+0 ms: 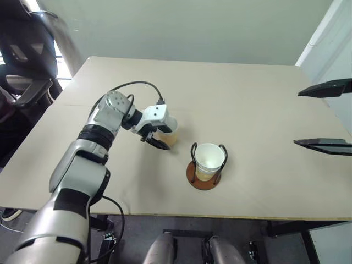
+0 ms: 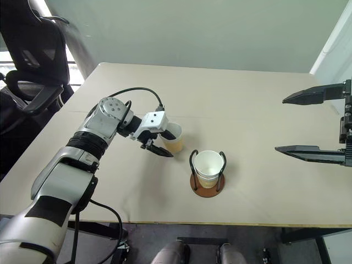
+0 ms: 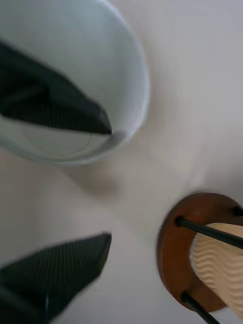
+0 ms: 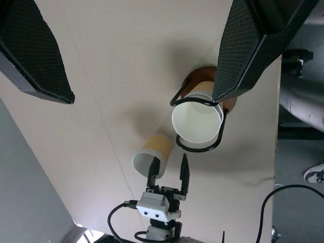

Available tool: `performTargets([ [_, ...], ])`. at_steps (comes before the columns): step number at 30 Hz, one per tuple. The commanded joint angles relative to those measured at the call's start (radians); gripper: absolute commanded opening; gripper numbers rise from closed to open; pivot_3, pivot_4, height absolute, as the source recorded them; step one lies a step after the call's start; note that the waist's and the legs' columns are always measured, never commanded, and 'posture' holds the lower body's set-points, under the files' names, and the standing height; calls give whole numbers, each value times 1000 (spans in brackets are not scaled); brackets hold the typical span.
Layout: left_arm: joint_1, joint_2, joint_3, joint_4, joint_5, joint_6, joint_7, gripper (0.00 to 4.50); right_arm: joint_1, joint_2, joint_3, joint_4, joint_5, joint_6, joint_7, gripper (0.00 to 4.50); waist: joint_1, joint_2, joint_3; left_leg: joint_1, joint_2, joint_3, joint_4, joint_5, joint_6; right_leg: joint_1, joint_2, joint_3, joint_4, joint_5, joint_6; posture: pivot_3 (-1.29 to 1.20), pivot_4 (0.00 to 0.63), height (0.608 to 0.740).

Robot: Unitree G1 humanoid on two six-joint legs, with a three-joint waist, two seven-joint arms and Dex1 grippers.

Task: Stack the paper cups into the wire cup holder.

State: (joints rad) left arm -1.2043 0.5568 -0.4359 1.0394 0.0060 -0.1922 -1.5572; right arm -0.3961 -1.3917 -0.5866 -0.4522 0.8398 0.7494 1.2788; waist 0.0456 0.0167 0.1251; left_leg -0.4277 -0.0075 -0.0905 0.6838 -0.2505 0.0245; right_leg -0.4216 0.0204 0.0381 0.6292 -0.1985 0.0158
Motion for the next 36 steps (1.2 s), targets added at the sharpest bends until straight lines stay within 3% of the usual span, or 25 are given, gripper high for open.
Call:
performTargets([
  [1,-44,-2,41,20,32,-38,15,1775,-1,-14,-50,-11,-3,4,1,4500,1,0,0,0,0,0,0,0,0,0,0,0,0,0,0,0,150,740],
  [6,-52,0,50,58,86,-95,37,24,0,-13,-46,-11,-2,1,-4,4500,1,0,0,0,0,0,0,0,1,0,0,0,0,0,0,0,150,740],
  [13,-100,40,56,-16,-5,-68,-55,24,5,-14,-56,-4,-8,1,2,4500,1,0,0,-1,0,0,0,0,1,0,0,0,0,0,0,0,150,740],
  [18,-195,146,-57,-286,-323,111,-57,24,24,-19,-91,9,-40,4,12,4500,2,0,0,-2,0,0,0,0,1,-1,0,0,-1,0,0,0,150,740],
  [22,-316,214,-107,-540,-684,299,-57,24,30,-20,-98,6,-48,5,16,4500,2,0,0,-4,-1,0,0,-1,1,-2,-1,0,-3,0,1,0,150,740],
  [25,-329,268,-192,-703,-860,337,-57,24,28,-22,-100,2,-45,10,13,4500,0,2,-1,-3,-2,3,-1,-1,0,-1,-3,1,-4,-1,3,0,150,740],
  [32,-349,349,-536,-828,-904,207,-57,24,37,-19,-132,-28,-49,44,6,4500,-7,4,0,8,-1,15,-2,-5,7,3,-2,14,0,-5,6,0,150,740],
  [36,-352,299,-597,-770,-884,151,-57,24,50,-17,-159,-43,-52,66,6,4500,-7,4,0,8,-2,16,1,-7,10,4,-2,18,-1,-3,8,0,150,740],
])
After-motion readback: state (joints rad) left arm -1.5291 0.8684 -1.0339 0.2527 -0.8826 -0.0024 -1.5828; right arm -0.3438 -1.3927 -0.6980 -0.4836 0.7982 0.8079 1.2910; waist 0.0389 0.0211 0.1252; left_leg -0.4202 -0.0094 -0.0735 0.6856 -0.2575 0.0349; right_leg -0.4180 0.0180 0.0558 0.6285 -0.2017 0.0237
